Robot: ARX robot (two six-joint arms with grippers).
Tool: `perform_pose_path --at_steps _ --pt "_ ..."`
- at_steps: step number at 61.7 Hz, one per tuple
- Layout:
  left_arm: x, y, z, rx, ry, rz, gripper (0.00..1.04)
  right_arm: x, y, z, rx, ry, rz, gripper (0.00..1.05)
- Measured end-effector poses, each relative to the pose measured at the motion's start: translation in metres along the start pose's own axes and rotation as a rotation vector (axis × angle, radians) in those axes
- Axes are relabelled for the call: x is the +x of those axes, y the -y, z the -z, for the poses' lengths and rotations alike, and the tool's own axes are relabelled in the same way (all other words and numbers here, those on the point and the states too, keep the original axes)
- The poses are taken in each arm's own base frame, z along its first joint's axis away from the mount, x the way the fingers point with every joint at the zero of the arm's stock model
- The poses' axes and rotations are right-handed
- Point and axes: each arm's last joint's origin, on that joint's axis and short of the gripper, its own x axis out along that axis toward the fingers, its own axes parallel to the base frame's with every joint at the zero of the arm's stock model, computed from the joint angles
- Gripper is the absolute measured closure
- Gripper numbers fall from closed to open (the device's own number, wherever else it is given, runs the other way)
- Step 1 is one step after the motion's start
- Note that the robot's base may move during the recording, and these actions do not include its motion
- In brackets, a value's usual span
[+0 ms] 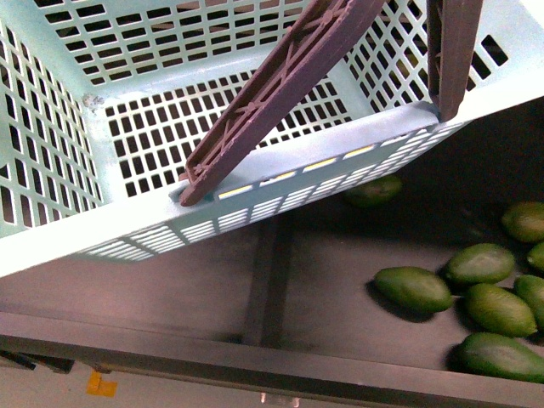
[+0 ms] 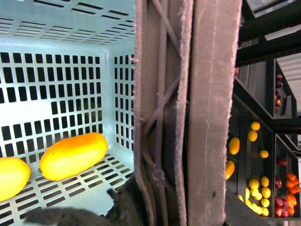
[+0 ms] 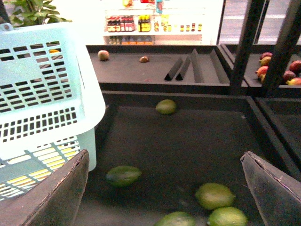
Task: Pick lemon and mango into basket
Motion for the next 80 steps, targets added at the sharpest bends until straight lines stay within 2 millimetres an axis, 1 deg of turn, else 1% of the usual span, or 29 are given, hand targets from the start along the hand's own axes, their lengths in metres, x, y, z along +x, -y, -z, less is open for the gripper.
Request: perform_pose_path --at_steps 8,16,18,19,21,23,24,27,33,35,39,42,43,45,49,51,58,62,67,71,80 --pt "-0.001 -0.004 -0.005 -0.015 0.026 -0.019 0.89 0.0 0.0 0.0 0.0 0.0 -0.002 0.09" --pt "-0.001 -0.004 -0.005 0.025 0.057 -0.031 0.89 0.0 0.0 0.0 0.0 0.0 0.0 0.09" --pt "0.005 -0.006 -0.004 0.043 0.176 -0.026 0.89 0.0 0.0 0.0 0.0 0.0 0.0 0.09" --pt "0.006 -0.006 -0.004 0.049 0.206 -0.024 0.89 0.0 0.0 0.0 0.0 0.0 0.002 0.09" --pt "0.012 -0.007 -0.006 0.061 0.274 -0.022 0.89 0.0 0.0 0.0 0.0 0.0 0.003 0.09" --pt "0.025 -0.007 -0.009 0.082 0.364 -0.013 0.89 0.0 0.0 0.0 0.0 0.0 0.002 0.09" --pt "0.026 -0.007 -0.01 0.084 0.372 -0.012 0.89 0.0 0.0 0.0 0.0 0.0 0.0 0.09" --pt "0.042 -0.009 -0.021 0.089 0.444 -0.026 0.89 0.0 0.0 0.0 0.0 0.0 0.002 0.09" --pt "0.065 -0.017 -0.049 0.057 0.492 -0.044 0.89 0.0 0.0 0.0 0.0 0.0 0.007 0.09" --pt "0.078 -0.022 -0.06 0.024 0.501 -0.053 0.89 0.0 0.0 0.0 0.0 0.0 0.007 0.09" --pt "0.096 -0.029 -0.069 -0.025 0.494 -0.064 0.89 0.0 0.0 0.0 0.0 0.0 0.006 0.09" --pt "0.114 -0.038 -0.078 -0.086 0.485 -0.071 0.89 0.0 0.0 0.0 0.0 0.0 0.005 0.09" --pt "0.118 -0.04 -0.079 -0.097 0.484 -0.074 0.89 0.0 0.0 0.0 0.0 0.0 0.005 0.09" --pt "0.132 -0.049 -0.084 -0.147 0.484 -0.086 0.89 0.0 0.0 0.0 0.0 0.0 0.004 0.09" --pt "0.151 -0.061 -0.09 -0.21 0.49 -0.108 0.89 0.0 0.0 0.0 0.0 0.0 0.005 0.09" --pt "0.165 -0.071 -0.094 -0.261 0.498 -0.129 0.89 0.0 0.0 0.0 0.0 0.0 0.005 0.09" --pt "0.196 -0.091 -0.105 -0.389 0.515 -0.188 0.89 0.0 0.0 0.0 0.0 0.0 0.006 0.09" --pt "0.208 -0.1 -0.111 -0.475 0.533 -0.214 0.89 0.0 0.0 0.0 0.0 0.0 0.005 0.09" --pt "0.215 -0.106 -0.117 -0.556 0.561 -0.231 0.89 0.0 0.0 0.0 0.0 0.0 0.005 0.09" --pt "0.215 -0.109 -0.123 -0.619 0.592 -0.263 0.89 0.0 0.0 0.0 0.0 0.0 0.005 0.09" --pt "0.213 -0.119 -0.124 -0.674 0.59 -0.304 0.89 0.0 0.0 0.0 0.0 0.0 0.006 0.09"
